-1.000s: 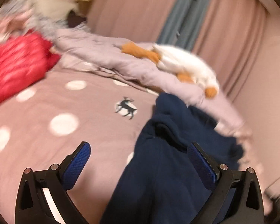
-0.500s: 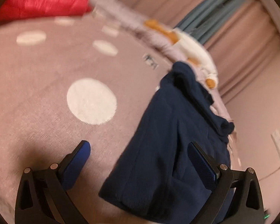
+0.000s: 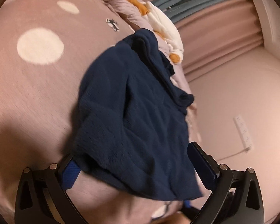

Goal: Fold large clothes

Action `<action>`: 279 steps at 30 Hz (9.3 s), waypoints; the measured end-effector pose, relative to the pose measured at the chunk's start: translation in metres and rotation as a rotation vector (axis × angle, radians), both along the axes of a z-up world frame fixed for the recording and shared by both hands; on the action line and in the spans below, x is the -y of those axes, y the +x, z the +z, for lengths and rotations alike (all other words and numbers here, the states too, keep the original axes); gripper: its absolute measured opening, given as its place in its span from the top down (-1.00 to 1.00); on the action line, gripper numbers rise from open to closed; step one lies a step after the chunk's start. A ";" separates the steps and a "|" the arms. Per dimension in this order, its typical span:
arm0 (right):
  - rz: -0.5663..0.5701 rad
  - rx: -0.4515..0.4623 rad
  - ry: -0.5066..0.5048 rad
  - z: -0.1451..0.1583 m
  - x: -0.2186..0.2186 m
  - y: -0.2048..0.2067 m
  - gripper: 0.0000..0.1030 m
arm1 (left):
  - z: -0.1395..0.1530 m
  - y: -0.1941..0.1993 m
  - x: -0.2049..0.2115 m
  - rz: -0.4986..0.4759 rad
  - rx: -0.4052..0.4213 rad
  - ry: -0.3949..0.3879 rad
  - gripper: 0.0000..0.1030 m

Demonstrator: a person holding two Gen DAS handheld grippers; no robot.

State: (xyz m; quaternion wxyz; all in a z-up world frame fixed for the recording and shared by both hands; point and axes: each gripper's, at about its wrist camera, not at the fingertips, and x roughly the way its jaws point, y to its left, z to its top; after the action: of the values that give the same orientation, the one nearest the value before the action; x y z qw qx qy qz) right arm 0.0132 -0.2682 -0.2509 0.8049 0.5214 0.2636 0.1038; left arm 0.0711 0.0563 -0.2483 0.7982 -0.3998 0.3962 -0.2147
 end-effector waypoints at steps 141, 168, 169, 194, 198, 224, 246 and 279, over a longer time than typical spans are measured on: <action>-0.074 0.092 -0.465 0.197 0.055 0.104 0.55 | 0.131 0.112 0.101 0.079 0.212 0.580 0.69; -0.132 -0.058 -0.619 0.099 0.093 0.131 -0.21 | 0.107 0.128 0.116 0.062 0.215 0.642 -0.44; -0.139 -0.051 -0.624 0.100 0.094 0.129 -0.21 | 0.110 0.127 0.114 0.063 0.225 0.645 -0.45; -0.219 0.170 -0.599 0.134 0.082 0.113 -0.77 | 0.133 0.124 0.051 0.237 0.212 0.503 -0.64; -0.209 0.150 -0.625 0.133 0.076 0.118 -0.79 | 0.131 0.124 0.059 0.235 0.232 0.558 -0.64; -0.077 -0.139 -0.822 0.066 0.069 0.182 0.63 | 0.022 0.166 0.086 0.177 0.077 0.882 0.62; -0.073 -0.184 -0.811 0.035 0.079 0.191 0.41 | 0.015 0.162 0.090 0.200 0.143 0.900 0.59; -0.253 -0.188 -0.720 0.059 0.120 0.112 -1.00 | 0.024 0.111 -0.010 0.299 -0.011 0.555 -0.88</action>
State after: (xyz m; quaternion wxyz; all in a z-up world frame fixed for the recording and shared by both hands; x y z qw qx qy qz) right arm 0.1253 -0.3877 -0.1924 0.9151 0.2411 0.2895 -0.1439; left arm 0.1823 0.0664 -0.2244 0.8974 -0.2218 0.3806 0.0235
